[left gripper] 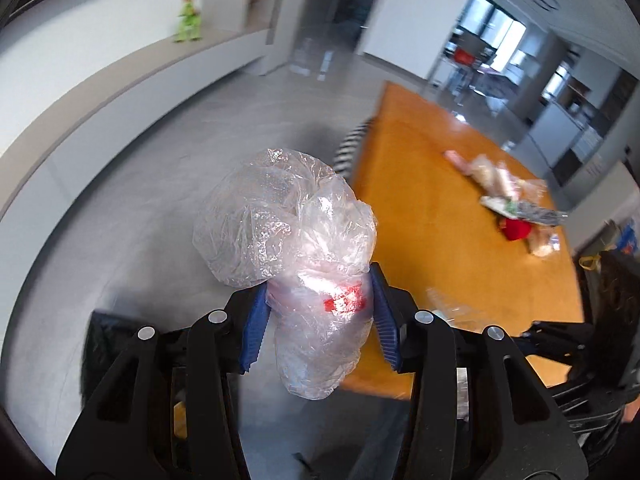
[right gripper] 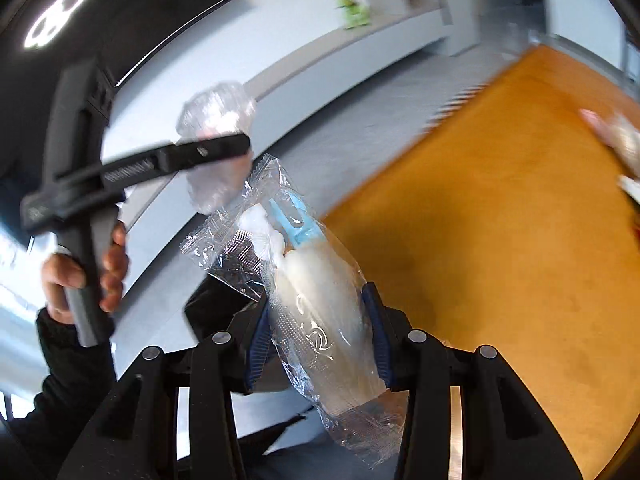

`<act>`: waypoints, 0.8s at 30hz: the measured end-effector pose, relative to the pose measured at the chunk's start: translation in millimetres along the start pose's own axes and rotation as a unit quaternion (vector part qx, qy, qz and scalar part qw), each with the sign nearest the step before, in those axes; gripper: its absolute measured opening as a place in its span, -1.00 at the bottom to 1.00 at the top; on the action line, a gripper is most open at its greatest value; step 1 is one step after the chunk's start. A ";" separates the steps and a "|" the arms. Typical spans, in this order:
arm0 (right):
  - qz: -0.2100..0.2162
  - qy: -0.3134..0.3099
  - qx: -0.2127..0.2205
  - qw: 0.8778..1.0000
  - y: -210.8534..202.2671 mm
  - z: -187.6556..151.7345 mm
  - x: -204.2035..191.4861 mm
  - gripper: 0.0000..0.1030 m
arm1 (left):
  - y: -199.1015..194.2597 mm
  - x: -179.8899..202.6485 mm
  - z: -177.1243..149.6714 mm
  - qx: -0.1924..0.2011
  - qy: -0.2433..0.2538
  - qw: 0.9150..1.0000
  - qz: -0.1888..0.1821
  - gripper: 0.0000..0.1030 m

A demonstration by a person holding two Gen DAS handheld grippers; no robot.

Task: Collect trash
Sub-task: 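Carry the plastic bag and fork packet to the black trash bag and release both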

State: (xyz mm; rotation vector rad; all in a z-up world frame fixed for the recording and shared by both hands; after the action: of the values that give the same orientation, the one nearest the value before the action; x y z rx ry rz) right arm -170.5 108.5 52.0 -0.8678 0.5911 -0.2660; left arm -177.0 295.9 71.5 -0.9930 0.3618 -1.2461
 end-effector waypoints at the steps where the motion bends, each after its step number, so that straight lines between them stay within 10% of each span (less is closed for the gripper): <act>1: 0.010 -0.009 -0.005 1.000 8.2 1.4 -12.4 -0.12 | -5.7 -21.3 -11.0 0.000 -0.014 1.000 0.015 -0.09; 13: 0.108 -0.100 -0.090 0.985 150.8 16.5 -177.9 0.05 | -61.5 -238.5 -139.8 0.003 -0.224 0.964 0.141 -0.09; 16: 0.103 -0.085 -0.090 0.987 172.5 18.8 -203.1 0.59 | -66.0 -268.1 -160.6 -0.007 -0.262 0.952 0.159 0.83; 24: 0.087 -0.091 -0.099 0.987 185.2 22.1 -212.7 0.59 | -65.0 -291.9 -170.3 -0.004 -0.310 0.935 0.175 0.88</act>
State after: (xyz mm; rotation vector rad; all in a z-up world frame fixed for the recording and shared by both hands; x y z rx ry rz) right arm -332.6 334.2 -0.9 -1.0126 0.5238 0.0318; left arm -434.9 487.9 -51.4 -1.2091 0.0392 -0.5649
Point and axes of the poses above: each gripper's, at about its wrist camera, not at the fingertips, and y roughly the way its jaws point, x to its right, z to its top, the point moved 5 cm from there along y, roughly the way its jaws point, and after that the axes turned 4 degrees about -y, right-handed, at the moved point
